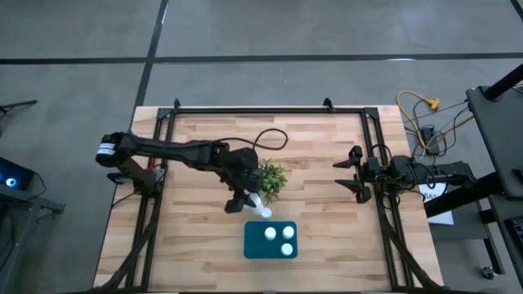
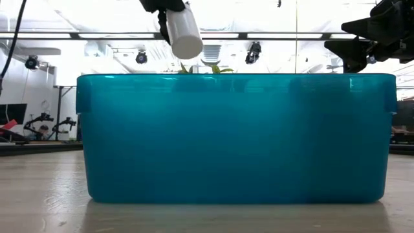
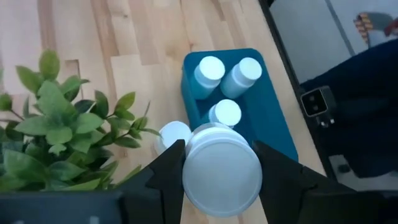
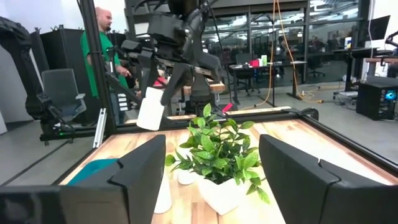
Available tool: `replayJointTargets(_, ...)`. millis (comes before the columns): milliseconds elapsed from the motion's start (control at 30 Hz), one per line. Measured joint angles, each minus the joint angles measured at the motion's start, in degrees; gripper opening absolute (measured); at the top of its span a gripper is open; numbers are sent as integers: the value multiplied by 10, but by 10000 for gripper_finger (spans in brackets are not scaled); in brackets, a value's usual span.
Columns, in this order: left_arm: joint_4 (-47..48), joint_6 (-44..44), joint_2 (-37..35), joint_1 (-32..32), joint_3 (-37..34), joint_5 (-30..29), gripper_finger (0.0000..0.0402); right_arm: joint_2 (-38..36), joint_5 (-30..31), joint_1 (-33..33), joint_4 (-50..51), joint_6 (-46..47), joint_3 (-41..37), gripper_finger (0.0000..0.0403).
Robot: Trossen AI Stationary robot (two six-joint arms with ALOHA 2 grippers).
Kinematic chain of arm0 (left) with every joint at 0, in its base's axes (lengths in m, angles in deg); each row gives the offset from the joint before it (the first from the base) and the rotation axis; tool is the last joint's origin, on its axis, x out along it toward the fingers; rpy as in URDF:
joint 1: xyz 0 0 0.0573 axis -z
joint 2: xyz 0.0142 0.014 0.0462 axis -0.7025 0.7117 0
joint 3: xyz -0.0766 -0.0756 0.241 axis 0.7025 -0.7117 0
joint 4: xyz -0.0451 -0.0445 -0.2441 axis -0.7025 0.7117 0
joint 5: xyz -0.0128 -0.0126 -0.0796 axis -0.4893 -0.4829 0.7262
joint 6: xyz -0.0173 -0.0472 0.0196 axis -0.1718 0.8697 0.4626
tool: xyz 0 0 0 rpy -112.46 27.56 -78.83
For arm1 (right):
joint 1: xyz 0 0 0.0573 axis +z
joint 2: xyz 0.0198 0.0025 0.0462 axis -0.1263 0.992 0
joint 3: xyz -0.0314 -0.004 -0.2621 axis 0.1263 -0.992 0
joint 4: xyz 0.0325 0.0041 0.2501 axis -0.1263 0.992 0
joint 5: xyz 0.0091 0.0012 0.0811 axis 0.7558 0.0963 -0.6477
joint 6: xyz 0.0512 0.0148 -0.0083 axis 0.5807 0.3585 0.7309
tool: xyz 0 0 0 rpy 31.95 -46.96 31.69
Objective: Pick and place pill bottles into a basket
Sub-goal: Put the white medicine bottle into the blue bin
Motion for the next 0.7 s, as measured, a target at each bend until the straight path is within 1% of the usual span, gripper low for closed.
replayJointTargets(200, 0, -14, 0, 21, 0, -17, 142, 0, 0, 0, 0, 0, 0, 244)
replayJointTargets(333, 1, -13, 0, 41, 9, -49, 142, 0, 0, 0, 0, 0, 0, 248)
replayJointTargets(467, 2, 5, 0, 59, 31, -87, 142, 0, 0, 0, 0, 0, 0, 251)
replayJointTargets(567, 4, 31, 6, 66, 57, -95, 142, 0, 0, 0, 0, 0, 0, 250)
replayJointTargets(700, 36, 62, 32, 79, 96, -106, 142, 0, 0, 0, 0, 0, 0, 246)
